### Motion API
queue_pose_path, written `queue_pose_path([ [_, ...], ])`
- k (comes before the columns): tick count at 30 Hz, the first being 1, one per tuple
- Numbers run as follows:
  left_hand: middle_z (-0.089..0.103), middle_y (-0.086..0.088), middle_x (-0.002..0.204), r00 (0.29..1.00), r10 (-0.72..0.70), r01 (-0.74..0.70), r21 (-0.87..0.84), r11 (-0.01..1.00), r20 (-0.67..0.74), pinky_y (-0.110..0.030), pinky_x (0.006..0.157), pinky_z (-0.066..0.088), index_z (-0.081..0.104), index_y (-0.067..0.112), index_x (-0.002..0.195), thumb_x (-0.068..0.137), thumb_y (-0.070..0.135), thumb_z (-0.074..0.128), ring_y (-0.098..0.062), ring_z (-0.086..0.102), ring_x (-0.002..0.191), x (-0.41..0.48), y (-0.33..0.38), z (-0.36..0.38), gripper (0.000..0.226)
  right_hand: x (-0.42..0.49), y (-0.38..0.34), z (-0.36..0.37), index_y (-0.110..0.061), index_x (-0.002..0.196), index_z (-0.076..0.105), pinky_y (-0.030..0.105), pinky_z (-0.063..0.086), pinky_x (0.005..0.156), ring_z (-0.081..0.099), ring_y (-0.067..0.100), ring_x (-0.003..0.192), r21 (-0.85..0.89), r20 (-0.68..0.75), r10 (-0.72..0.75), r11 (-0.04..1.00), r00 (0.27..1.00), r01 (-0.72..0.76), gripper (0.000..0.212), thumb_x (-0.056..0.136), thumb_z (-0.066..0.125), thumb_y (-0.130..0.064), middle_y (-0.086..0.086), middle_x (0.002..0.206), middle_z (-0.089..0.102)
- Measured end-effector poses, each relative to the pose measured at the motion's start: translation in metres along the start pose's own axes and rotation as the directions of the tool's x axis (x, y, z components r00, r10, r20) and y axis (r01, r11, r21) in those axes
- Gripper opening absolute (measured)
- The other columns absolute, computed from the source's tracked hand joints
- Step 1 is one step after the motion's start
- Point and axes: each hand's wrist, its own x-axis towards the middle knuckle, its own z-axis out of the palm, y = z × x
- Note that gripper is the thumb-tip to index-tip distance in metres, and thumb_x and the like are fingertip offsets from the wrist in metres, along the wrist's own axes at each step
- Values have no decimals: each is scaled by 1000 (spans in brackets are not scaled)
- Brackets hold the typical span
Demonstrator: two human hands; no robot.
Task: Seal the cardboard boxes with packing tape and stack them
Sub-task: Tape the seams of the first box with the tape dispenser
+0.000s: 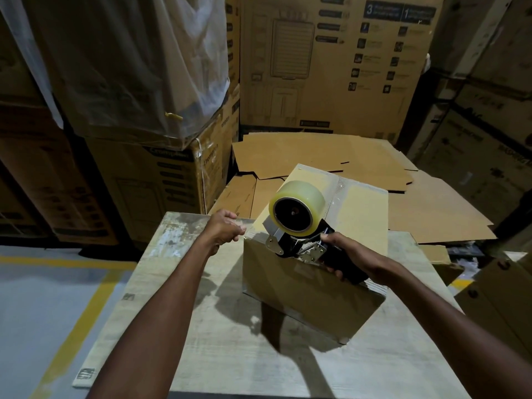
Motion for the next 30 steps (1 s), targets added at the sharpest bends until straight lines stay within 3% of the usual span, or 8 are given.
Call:
queue_pose_path([
  [5,63,-18,96,991,-72,78,-50,996,113,-30,55,42,49,10,127,90,-2,69,-18,54,69,1,-4,3,44,3,1,-3,-7,89,62,29,37,56,53,22,59,7,-11,-18,1000,1000,19,65,95,46,-70,7,74,62],
  [13,44,-7,88,978,-19,38,-90,995,207,-34,61,28,39,21,132,100,12,51,-18,34,73,-10,-22,11,35,0,-6,-3,-11,88,56,22,41,51,52,17,53,-16,22,-41,999,999,42,54,100,44,-62,4,67,60],
  [20,52,-3,83,997,-25,31,-85,996,71,-23,49,33,56,13,105,100,6,53,-14,42,66,-17,-35,28,9,-3,-10,-2,-6,86,57,20,42,49,53,17,52,-35,35,-46,998,998,47,56,102,42,-58,4,65,60],
  [22,56,-3,87,996,67,-73,-111,991,-52,-24,60,41,61,13,102,99,6,58,-20,51,78,-17,-43,30,9,-4,-10,-2,-7,85,58,20,43,50,54,17,52,-39,38,-45,998,998,46,56,102,42,-58,4,64,61],
  [24,63,0,104,949,261,-266,-1,964,-177,-33,81,47,65,18,107,99,8,54,-20,58,98,-20,-51,27,17,-3,-8,-3,-6,87,61,23,44,52,56,19,56,-36,47,-30,999,998,32,59,100,45,-61,7,69,62],
  [26,62,1,130,825,545,-479,328,814,-149,-40,105,40,64,19,125,96,13,48,-17,53,124,-23,-59,18,34,-2,-8,-4,-4,91,61,24,46,52,57,20,57,-38,55,-40,998,998,42,58,100,47,-59,8,70,63],
  [27,56,2,144,754,656,-564,469,680,-44,-41,115,30,59,19,137,93,16,47,-16,44,138,-26,-61,14,46,-2,-9,-5,-3,92,62,24,47,52,58,21,57,-42,61,-46,998,997,49,58,100,47,-58,9,70,64],
  [30,25,1,168,602,731,-708,640,300,322,-36,127,7,34,16,159,91,30,43,-11,13,156,-37,-59,8,70,-5,-13,-9,-3,88,69,24,48,53,61,21,58,-64,99,-37,997,994,44,63,96,48,-62,10,71,66],
])
